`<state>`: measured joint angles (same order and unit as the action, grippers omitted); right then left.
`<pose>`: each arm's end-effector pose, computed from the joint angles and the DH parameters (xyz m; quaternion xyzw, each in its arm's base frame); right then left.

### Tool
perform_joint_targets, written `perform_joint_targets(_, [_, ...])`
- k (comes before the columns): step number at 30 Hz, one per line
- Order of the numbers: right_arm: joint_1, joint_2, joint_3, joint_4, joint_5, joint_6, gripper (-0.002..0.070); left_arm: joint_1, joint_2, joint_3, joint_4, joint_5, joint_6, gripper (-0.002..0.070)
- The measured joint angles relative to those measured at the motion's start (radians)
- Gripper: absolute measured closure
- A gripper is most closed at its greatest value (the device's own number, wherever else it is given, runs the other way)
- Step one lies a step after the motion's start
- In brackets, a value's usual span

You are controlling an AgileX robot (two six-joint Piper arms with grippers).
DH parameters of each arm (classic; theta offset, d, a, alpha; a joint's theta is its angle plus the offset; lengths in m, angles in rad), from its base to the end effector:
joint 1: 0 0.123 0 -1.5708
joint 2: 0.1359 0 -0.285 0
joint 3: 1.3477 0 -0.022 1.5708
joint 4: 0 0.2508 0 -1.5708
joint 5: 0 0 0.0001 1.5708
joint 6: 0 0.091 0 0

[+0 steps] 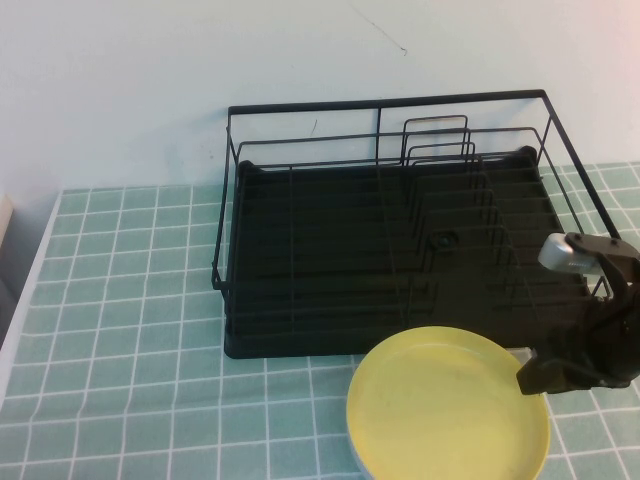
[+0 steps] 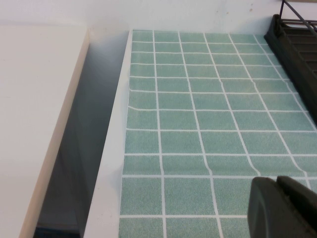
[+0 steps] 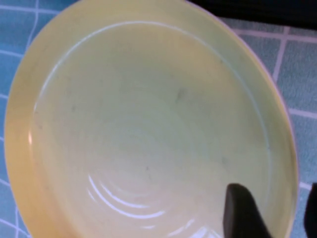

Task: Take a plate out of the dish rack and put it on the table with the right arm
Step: Place the plate from the table

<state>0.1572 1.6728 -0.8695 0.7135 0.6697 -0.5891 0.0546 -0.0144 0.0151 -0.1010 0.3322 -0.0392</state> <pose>0.2870 0.0830 0.1729 -0.1049 0.9609 0.2170 0.1362 0.0534 -0.0001 0.1790 -0.0644 0.7853 -0.0376 0.6146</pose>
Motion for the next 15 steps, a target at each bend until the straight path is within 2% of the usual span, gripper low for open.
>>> perform_joint_targets(5, [0.000,-0.009,0.000,0.002,0.012,0.000,0.0371,0.000,0.000,0.000,0.000,0.000,0.000,0.0678])
perform_joint_targets(10, [0.000,-0.085,0.000,-0.013,0.037,0.000,0.0376,0.000,0.000,0.000,0.000,0.000,0.000,0.0678])
perform_joint_targets(13, [0.000,-0.162,-0.009,-0.060,0.083,0.000,0.0435,0.000,0.000,0.000,0.000,0.000,0.000,0.0678])
perform_joint_targets(15, [0.000,-0.226,-0.029,-0.114,0.120,0.000,0.0520,0.000,0.000,0.000,0.000,0.000,0.000,0.0678])
